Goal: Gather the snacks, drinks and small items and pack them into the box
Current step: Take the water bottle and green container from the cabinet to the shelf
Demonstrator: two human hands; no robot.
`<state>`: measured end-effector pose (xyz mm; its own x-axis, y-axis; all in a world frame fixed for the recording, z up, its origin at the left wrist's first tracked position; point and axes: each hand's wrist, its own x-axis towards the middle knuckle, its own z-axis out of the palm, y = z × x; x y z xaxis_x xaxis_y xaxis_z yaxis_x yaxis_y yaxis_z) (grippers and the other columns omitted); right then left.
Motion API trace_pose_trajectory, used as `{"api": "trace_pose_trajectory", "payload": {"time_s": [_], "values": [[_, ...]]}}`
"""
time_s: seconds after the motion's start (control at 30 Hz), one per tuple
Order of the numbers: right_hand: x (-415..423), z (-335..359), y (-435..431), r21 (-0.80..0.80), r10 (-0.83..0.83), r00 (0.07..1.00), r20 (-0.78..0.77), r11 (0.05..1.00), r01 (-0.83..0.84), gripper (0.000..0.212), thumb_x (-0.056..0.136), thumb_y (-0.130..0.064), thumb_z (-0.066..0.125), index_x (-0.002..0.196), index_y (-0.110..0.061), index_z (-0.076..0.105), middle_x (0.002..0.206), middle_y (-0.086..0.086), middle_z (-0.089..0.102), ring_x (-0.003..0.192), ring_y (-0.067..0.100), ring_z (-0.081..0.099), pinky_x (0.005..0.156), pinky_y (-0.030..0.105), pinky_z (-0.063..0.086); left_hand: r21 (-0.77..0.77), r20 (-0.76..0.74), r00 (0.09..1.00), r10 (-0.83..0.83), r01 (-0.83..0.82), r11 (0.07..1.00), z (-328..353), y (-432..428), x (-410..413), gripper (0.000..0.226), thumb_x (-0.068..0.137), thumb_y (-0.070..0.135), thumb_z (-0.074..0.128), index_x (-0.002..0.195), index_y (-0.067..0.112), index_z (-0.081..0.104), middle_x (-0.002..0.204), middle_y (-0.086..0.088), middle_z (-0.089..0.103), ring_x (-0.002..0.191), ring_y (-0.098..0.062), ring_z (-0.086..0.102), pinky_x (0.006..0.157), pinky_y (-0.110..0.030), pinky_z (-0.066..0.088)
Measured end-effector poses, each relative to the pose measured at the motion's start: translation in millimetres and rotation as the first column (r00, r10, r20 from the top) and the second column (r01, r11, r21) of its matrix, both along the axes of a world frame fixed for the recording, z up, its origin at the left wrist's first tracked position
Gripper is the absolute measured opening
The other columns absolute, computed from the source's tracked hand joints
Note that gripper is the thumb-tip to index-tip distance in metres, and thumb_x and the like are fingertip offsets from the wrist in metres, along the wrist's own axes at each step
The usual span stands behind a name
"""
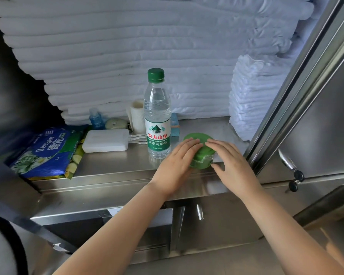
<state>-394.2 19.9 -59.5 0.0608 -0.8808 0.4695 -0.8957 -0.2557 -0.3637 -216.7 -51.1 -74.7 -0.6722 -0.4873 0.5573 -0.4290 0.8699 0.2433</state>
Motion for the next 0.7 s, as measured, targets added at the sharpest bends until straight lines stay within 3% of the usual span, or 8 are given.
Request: {"api": "trace_pose_trajectory", "payload": {"time_s": [0.13, 0.3, 0.43, 0.53, 0.7], "values": [[-1, 10, 4, -0.073, -0.006, 1.000, 0.028, 0.997, 0.008, 0.039, 0.085, 0.001, 0.061, 0.122, -0.014, 0.061, 0.123, -0.003, 0.058, 0.117, 0.011, 0.050, 0.104, 0.012, 0.029, 0.061, -0.031, 0.995, -0.094, 0.096, 0.994, 7, -5, 6, 0.056, 0.075, -0.004, 0.067, 0.127, -0.007, 0.047, 0.133, -0.019, 0.048, 0.129, -0.030, 0.041, 0.111, -0.036, 0.030], [1, 24, 0, -0.063, 0.052, 0.997, -0.063, 0.996, -0.057, 0.027, 0.085, 0.006, 0.059, 0.102, -0.011, 0.071, 0.106, -0.002, 0.066, 0.101, 0.013, 0.057, 0.092, 0.012, 0.036, 0.105, 0.003, 0.996, -0.091, 0.090, 0.990, 14, -9, 11, 0.046, 0.075, -0.003, 0.069, 0.116, -0.012, 0.049, 0.131, -0.025, 0.045, 0.125, -0.032, 0.046, 0.104, -0.031, 0.037], [-4, 38, -6, -0.001, 0.080, 0.995, -0.056, 0.997, -0.080, 0.021, 0.084, 0.003, 0.062, 0.083, -0.016, 0.072, 0.089, -0.008, 0.065, 0.088, 0.010, 0.058, 0.079, 0.026, 0.048, 0.235, -0.048, 0.998, -0.051, 0.061, 0.970, 18, -8, 5, 0.061, 0.072, 0.030, 0.079, 0.113, -0.002, 0.047, 0.138, -0.012, 0.041, 0.122, -0.019, 0.046, 0.101, -0.024, 0.037], [2, 43, -15, -0.010, 0.120, 0.990, -0.070, 0.993, -0.121, 0.020, 0.083, 0.002, 0.062, 0.081, -0.017, 0.070, 0.087, -0.008, 0.064, 0.087, 0.012, 0.059, 0.076, 0.028, 0.048, 0.288, -0.085, 0.996, 0.018, 0.008, 0.958, 21, -8, -4, 0.065, 0.070, 0.041, 0.079, 0.112, 0.001, 0.048, 0.132, -0.007, 0.044, 0.112, -0.015, 0.049, 0.093, -0.023, 0.041], [13, 40, -23, -0.025, 0.166, 0.986, -0.004, 0.986, -0.166, 0.016, 0.083, 0.004, 0.063, 0.088, -0.010, 0.070, 0.091, -0.003, 0.064, 0.090, 0.014, 0.058, 0.080, 0.032, 0.049, 0.314, -0.113, 0.994, 0.002, 0.034, 0.949, 26, -13, -11, 0.040, 0.081, 0.028, 0.071, 0.102, 0.004, 0.049, 0.123, -0.009, 0.050, 0.111, -0.019, 0.050, 0.091, -0.024, 0.039]]}}
